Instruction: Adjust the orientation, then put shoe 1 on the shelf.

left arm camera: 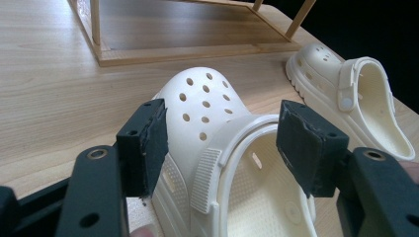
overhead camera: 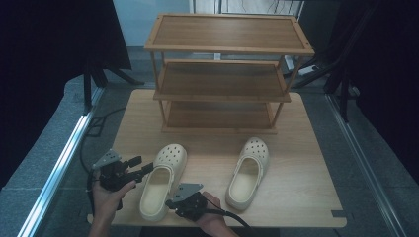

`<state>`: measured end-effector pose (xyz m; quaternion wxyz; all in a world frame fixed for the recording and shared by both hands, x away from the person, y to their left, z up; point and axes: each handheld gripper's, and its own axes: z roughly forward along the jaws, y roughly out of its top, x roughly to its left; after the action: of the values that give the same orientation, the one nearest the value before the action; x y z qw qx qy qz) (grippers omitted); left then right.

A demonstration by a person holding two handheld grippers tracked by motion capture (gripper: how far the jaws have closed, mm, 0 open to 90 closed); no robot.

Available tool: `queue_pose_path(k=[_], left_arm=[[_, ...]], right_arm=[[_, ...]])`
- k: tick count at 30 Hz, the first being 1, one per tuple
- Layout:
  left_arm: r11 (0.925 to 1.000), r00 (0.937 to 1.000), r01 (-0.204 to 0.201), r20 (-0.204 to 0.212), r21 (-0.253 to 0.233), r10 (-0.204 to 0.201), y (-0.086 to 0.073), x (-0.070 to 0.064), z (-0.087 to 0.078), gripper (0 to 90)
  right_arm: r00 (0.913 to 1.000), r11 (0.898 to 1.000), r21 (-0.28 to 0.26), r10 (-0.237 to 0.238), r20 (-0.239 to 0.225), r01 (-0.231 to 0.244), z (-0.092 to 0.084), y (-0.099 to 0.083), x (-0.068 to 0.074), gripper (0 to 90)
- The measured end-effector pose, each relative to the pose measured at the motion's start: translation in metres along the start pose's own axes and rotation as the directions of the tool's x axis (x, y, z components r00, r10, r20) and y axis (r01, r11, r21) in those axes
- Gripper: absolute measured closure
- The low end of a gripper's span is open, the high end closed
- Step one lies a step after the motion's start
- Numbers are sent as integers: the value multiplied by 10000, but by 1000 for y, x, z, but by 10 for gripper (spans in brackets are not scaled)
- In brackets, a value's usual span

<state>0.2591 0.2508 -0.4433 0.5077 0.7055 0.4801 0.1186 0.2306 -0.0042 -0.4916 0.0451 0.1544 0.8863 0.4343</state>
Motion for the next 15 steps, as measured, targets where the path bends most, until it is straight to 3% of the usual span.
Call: queue_pose_path(k=[7,15], left_arm=[[10000,10000,-38,25,54,38,0,1,-1,369],[9997,9998,-109,150,201,106,0,-1,0,359]], right_arm=[[9992,9994,-300,209,338,-199,-21,-5,-8,875],[9890,9892,-995,1166,905,-1075,-70,-21,-42,729]])
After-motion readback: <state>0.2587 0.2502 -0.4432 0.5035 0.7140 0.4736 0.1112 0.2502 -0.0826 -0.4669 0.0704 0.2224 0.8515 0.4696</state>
